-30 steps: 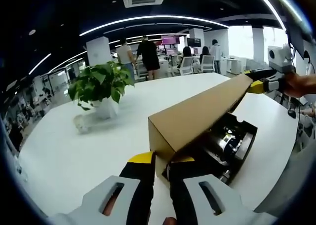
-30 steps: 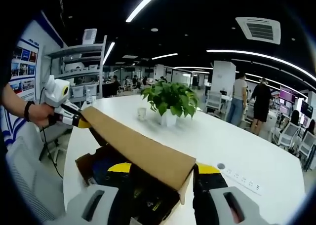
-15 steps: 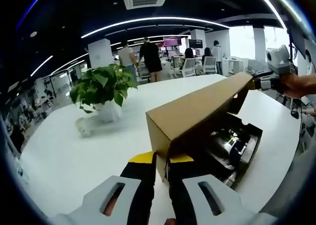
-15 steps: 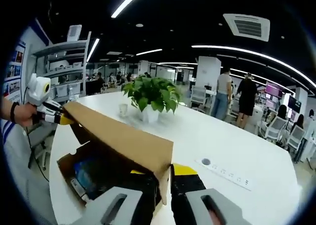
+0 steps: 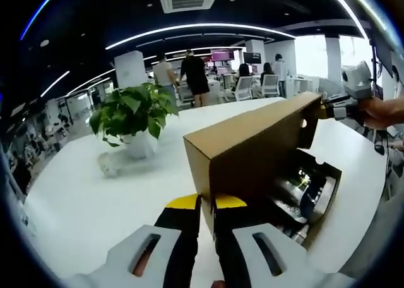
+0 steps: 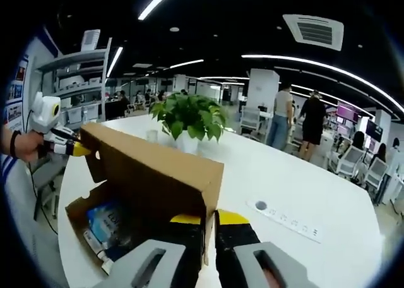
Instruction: Operate the shoe box by opening the lid, removing the specified soft item, and placing it in the target area until the item is outside and the box remains undamaged.
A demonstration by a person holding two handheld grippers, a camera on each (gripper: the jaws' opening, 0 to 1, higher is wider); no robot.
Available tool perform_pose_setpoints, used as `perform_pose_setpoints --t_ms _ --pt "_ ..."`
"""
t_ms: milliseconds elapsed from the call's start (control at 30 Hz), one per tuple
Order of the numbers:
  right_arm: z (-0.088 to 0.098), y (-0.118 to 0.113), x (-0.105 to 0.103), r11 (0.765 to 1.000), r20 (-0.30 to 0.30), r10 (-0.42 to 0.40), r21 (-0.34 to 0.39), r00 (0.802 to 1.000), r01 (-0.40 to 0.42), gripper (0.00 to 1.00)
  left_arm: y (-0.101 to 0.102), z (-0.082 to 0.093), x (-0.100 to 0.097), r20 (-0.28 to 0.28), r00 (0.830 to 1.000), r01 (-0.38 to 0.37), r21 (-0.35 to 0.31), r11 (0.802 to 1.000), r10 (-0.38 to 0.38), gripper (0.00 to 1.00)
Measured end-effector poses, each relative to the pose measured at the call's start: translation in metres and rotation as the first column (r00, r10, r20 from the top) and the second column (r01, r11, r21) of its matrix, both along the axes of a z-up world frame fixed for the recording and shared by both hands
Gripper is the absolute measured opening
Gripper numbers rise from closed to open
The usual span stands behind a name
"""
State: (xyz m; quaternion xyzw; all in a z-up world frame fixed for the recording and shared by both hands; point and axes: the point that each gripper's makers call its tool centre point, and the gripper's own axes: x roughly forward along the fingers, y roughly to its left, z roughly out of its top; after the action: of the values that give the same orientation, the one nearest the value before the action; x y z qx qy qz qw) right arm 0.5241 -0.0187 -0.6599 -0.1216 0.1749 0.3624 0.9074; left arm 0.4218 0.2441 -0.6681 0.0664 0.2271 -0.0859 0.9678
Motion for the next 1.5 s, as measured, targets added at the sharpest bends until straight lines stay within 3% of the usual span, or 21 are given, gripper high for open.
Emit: perform_pose_setpoints --t_ms 333,800,1500 --pt "-0.021 0.000 0.008 1.000 -0.055 -0.019 -0.011 0.998 0.019 0.00 0.006 -0.007 0.013 -0.010 1.000 -0.010 0.006 1.000 0.010 0.04" --pt "-0.033 0.004 0.016 0.999 -0.077 -0.029 -0.020 0.997 0.028 0.00 0.012 -0.014 0.025 -0.016 0.999 -0.028 0.017 0.999 0.028 0.04" --pt "-0.055 0.008 0.025 0.999 -0.119 -0.034 -0.045 0.992 0.029 0.00 0.016 -0.046 0.029 -0.081 0.995 -0.054 0.018 0.998 0.055 0.03"
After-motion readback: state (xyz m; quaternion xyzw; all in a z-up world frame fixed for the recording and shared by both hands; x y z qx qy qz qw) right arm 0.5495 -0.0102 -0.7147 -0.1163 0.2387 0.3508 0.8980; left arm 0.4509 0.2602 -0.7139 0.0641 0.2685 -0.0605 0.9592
